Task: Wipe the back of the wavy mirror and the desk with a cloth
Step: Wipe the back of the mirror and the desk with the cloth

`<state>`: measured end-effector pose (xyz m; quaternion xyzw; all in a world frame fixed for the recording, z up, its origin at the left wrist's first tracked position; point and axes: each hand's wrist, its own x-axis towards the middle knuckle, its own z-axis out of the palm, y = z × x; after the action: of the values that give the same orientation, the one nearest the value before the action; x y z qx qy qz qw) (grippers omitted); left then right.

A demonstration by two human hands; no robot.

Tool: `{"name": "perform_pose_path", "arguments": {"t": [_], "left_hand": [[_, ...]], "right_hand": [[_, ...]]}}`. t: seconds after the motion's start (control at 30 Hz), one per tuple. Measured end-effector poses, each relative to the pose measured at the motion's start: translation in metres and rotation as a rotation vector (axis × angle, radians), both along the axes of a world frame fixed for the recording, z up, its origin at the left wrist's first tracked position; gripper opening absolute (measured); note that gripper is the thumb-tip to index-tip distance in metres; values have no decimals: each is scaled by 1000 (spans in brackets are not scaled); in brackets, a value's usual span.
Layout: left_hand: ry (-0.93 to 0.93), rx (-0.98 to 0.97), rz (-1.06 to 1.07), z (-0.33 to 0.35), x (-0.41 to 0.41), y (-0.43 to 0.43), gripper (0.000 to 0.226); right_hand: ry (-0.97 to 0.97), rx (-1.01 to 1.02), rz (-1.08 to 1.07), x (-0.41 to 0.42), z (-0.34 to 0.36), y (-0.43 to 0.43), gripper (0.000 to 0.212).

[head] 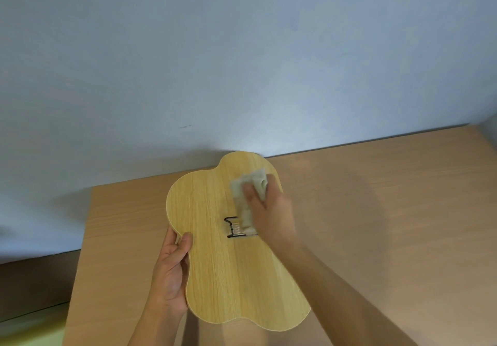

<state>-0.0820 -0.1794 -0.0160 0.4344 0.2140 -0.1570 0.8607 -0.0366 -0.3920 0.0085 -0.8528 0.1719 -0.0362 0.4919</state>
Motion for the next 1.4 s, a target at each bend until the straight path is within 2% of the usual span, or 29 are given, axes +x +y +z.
{"name": "perform_pose_path", "arguments": {"t": [0.1, 0.37, 0.5, 0.57, 0.63, 0.73, 0.83, 0.97, 1.2, 1.3, 1.37, 1.4], "left_hand": [[8, -11, 7, 1, -2, 0, 43], [12, 10, 4, -1, -2, 1, 42], [12, -1, 3, 2, -2, 0, 42], [13, -1, 5, 4, -2, -1, 43], [12, 9, 7, 7, -1, -3, 41], [11, 22, 3, 11, -1, -5, 40], [-1, 19, -5, 14, -2, -5, 42], [1, 21, -8, 16, -2, -7, 43], [-18, 38, -14, 32, -2, -17, 45], [-34, 41, -34, 43, -2, -25, 50], [-42, 52, -46, 51, -2, -33, 51], [-45, 57, -48, 56, -2, -37, 51]], "right_hand": [[5, -166, 89, -25, -7, 20, 26], [173, -413, -118, -36, -55, -44, 32], [225, -497, -173, -39, -55, -71, 29], [146, -451, -215, -38, -43, -68, 31], [9, -322, -191, -38, -22, -48, 39], [-80, -144, -42, -42, 4, 1, 26], [-61, -120, 37, -46, 5, 29, 28], [36, -130, -36, -49, -13, 6, 29], [231, -354, -101, -60, -51, -70, 32], [237, -491, -67, -63, -54, -94, 28], [241, -394, -116, -64, -48, -106, 26], [240, -233, -183, -64, -41, -110, 27]]}}
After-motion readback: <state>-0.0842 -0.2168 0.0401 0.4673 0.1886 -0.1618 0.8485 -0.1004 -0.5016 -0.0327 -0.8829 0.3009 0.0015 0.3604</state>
